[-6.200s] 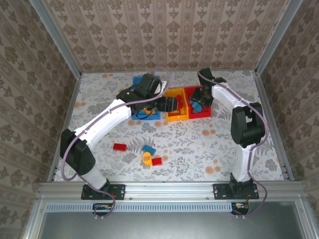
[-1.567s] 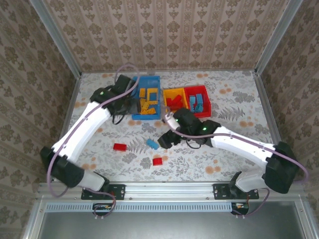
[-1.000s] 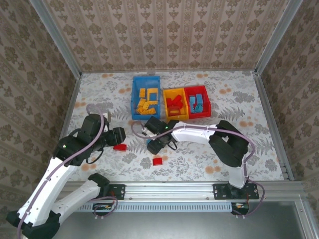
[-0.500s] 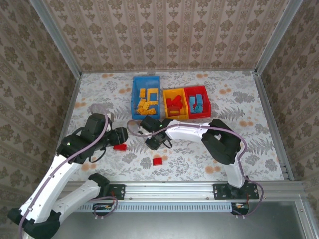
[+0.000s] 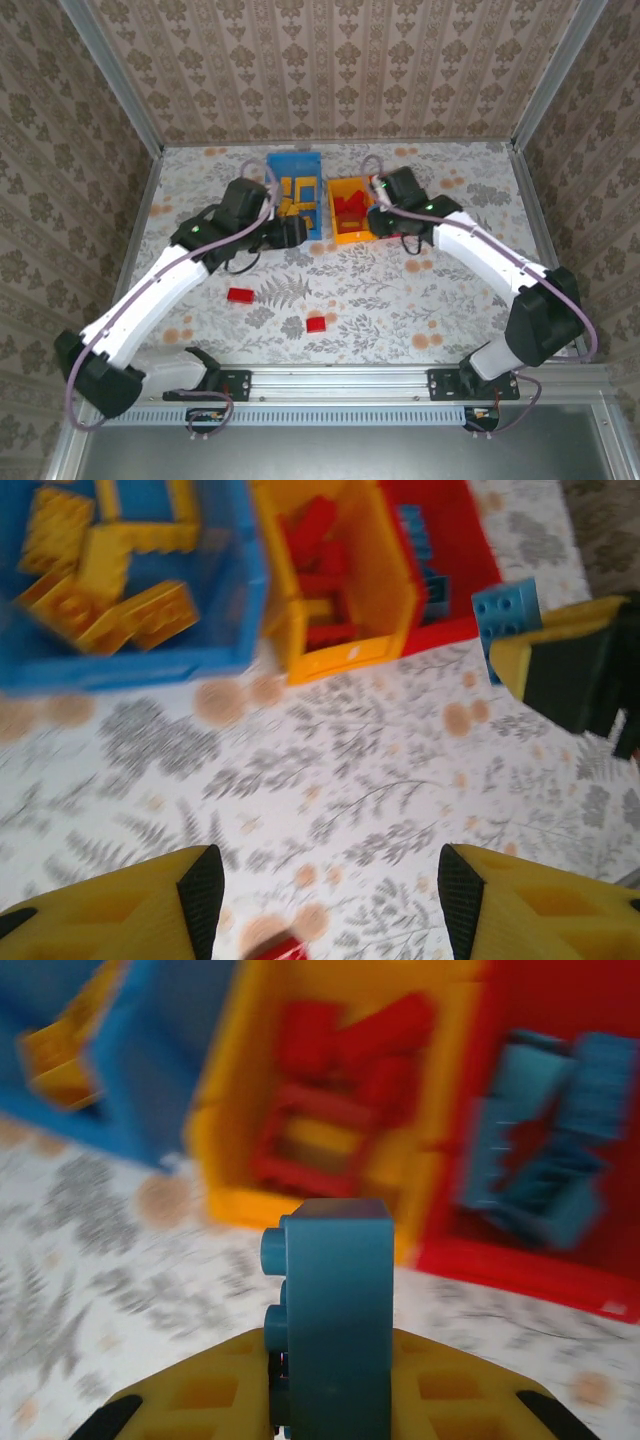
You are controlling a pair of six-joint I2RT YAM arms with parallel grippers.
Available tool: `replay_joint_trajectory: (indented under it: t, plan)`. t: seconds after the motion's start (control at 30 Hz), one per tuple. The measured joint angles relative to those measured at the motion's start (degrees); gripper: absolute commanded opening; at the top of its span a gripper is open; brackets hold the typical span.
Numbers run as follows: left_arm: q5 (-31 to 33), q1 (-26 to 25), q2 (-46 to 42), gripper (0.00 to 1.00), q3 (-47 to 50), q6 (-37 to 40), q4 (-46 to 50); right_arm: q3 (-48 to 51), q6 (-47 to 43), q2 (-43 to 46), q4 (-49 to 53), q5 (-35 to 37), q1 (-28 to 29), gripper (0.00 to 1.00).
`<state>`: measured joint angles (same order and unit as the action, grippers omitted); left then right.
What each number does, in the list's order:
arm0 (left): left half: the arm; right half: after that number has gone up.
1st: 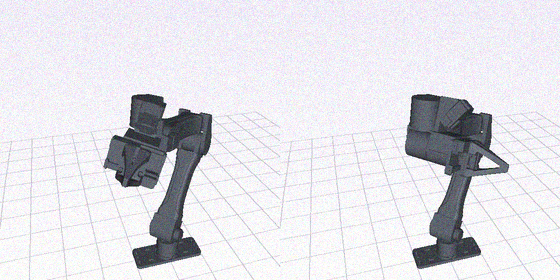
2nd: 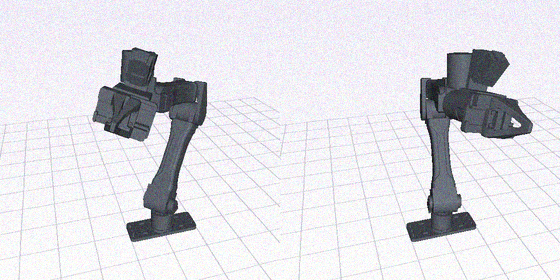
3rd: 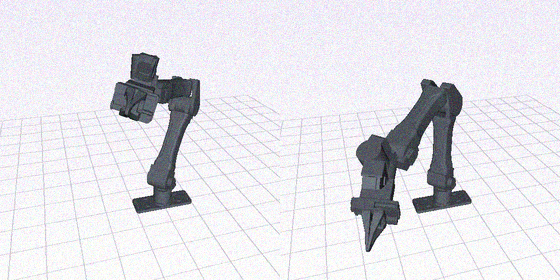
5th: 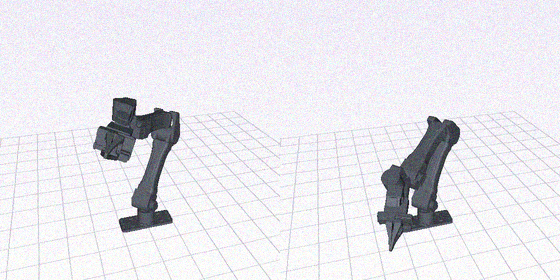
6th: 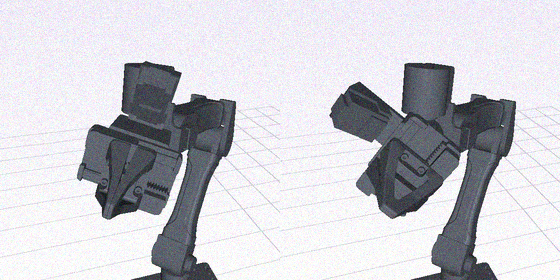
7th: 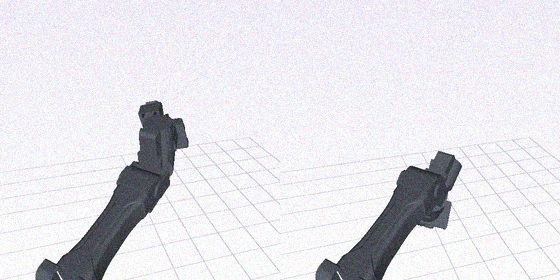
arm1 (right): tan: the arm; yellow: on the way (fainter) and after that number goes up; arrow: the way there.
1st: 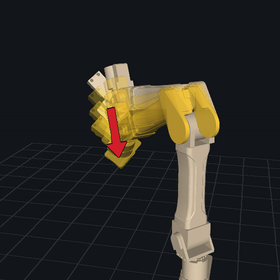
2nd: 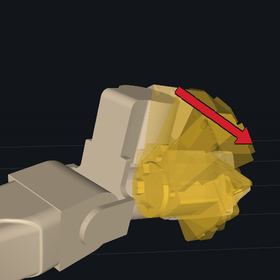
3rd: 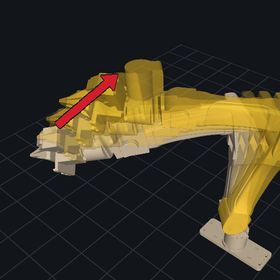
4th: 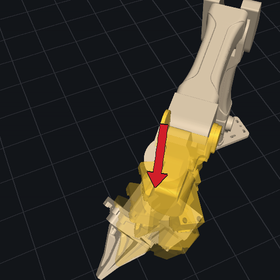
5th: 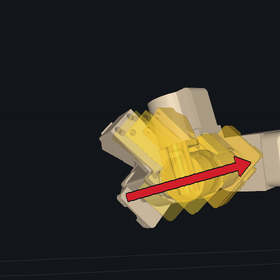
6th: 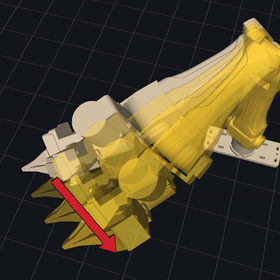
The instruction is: Sort the legos into containers by color
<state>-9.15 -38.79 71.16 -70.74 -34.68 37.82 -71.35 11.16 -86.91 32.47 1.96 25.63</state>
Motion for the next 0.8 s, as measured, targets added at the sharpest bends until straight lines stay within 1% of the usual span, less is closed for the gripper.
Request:
replay_joint_trajectory:
  t: [0.13, 0.23, 0.43, 0.57, 0.7, 0.8]
  plan:
    - [-1.8, -2.1, 8.3, 0.61, -6.3, 1.6, -3.6, -6.6, 1.6, -8.4, 3.1, 1.4, -5.2, 0.22]
    - [-2.8, -3.1, 13.3, 0.61, -10.2, 2.6, -4.8, -11.8, 2.8, -16.0, 4.0, 1.2, -7.6, 0.24]
    - [-4.0, -4.3, 19.1, 0.61, -14.1, 4.2, -5.3, -22.9, 5.8, -28.1, 7.2, -0.2, -11.1, 0.30]
    - [-4.5, -5.2, 21.0, 0.62, -15.3, 5.3, -5.0, -27.4, 7.2, -32.2, 8.9, -1.2, -12.1, 0.37]
    - [-5.1, -5.8, 21.8, 0.63, -16.2, 6.1, -5.1, -28.7, 8.0, -33.3, 9.9, -1.9, -12.1, 0.44]
    - [-5.6, -6.5, 22.1, 0.64, -16.9, 6.8, -5.1, -28.6, 8.5, -33.3, 10.0, -2.2, -12.1, 0.44]
